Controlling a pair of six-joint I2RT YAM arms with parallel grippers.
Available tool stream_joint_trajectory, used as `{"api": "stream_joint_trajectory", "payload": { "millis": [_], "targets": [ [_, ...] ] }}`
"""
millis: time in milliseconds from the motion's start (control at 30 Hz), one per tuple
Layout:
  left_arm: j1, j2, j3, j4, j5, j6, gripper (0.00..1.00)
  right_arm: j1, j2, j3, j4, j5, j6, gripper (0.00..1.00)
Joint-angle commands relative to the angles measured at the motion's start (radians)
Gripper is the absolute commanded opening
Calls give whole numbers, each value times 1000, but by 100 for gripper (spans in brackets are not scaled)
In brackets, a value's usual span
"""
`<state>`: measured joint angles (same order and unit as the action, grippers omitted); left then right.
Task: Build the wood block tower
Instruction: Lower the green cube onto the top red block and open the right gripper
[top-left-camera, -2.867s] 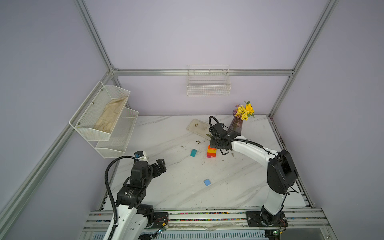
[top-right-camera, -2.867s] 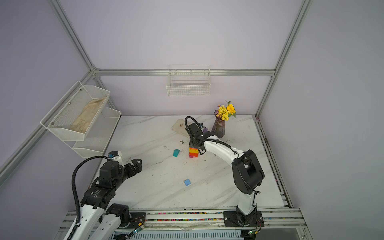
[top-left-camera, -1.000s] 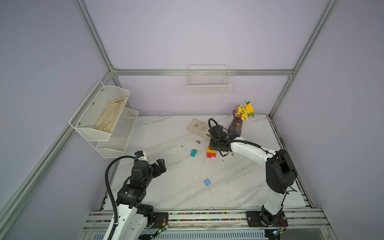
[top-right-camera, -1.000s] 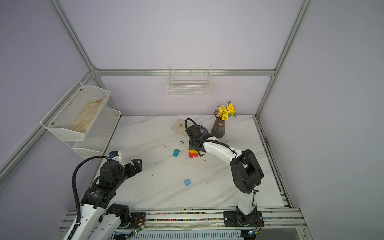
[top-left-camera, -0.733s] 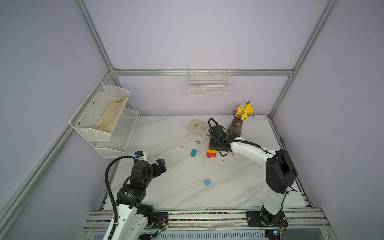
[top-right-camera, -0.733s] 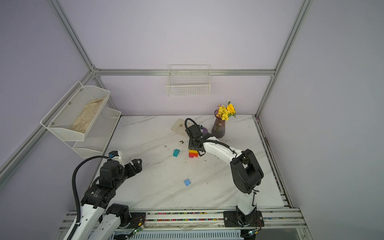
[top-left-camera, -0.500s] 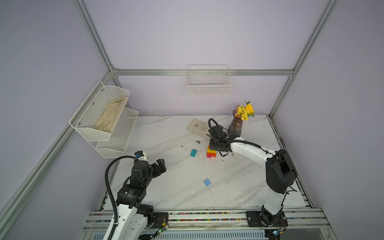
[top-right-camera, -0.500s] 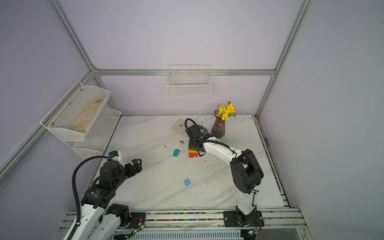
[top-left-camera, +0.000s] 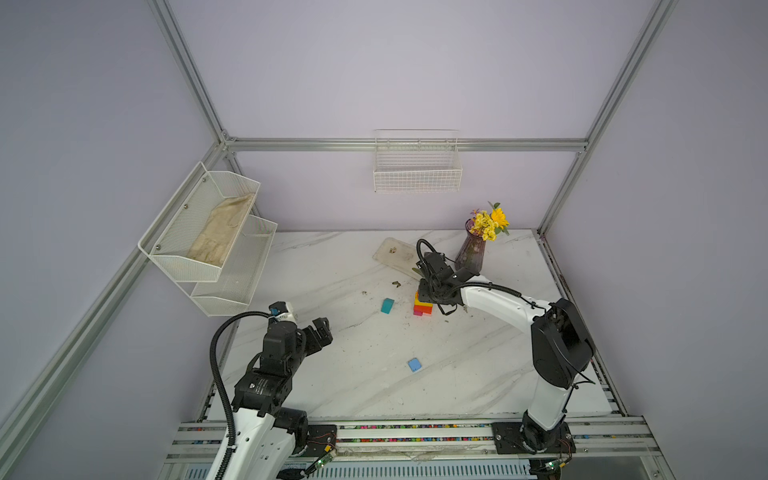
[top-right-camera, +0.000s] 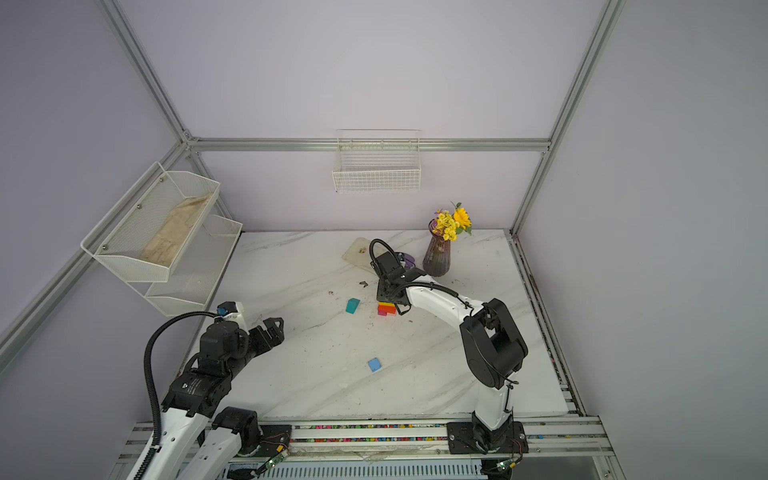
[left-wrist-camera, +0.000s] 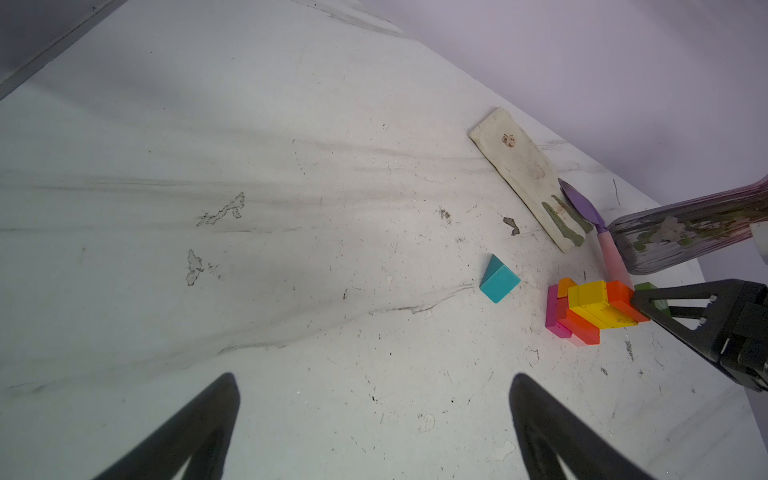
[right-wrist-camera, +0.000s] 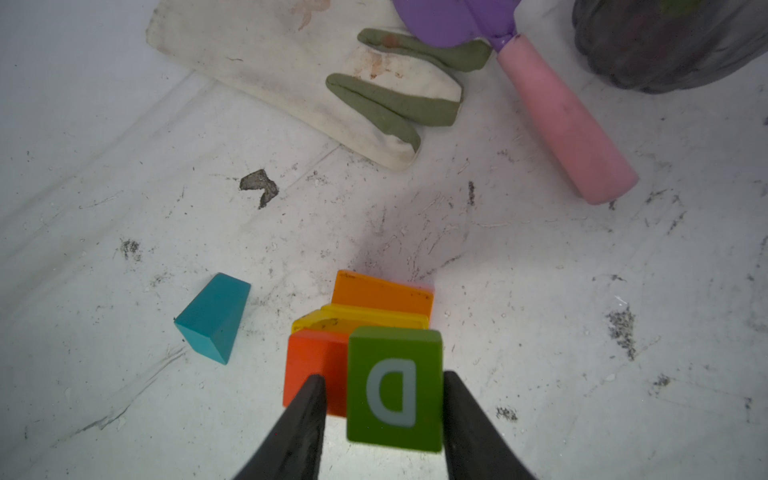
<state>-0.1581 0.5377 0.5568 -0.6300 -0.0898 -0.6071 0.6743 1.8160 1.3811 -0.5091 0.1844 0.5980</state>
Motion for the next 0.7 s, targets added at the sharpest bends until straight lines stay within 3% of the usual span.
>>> {"api": "stream_joint_trajectory", "payload": {
  "millis": [0, 433, 667],
  "targets": [
    [2, -1, -36, 27, -6, 14, 100, 7, -45, -15, -2, 1, 14, 48],
    [2, 1, -37, 28, -7, 13, 100, 8, -74, -25, -36, 31, 11, 49],
    [2, 13, -36, 48, -27, -32, 99, 40, -256, -127, -57, 89, -13, 61]
  ]
}}
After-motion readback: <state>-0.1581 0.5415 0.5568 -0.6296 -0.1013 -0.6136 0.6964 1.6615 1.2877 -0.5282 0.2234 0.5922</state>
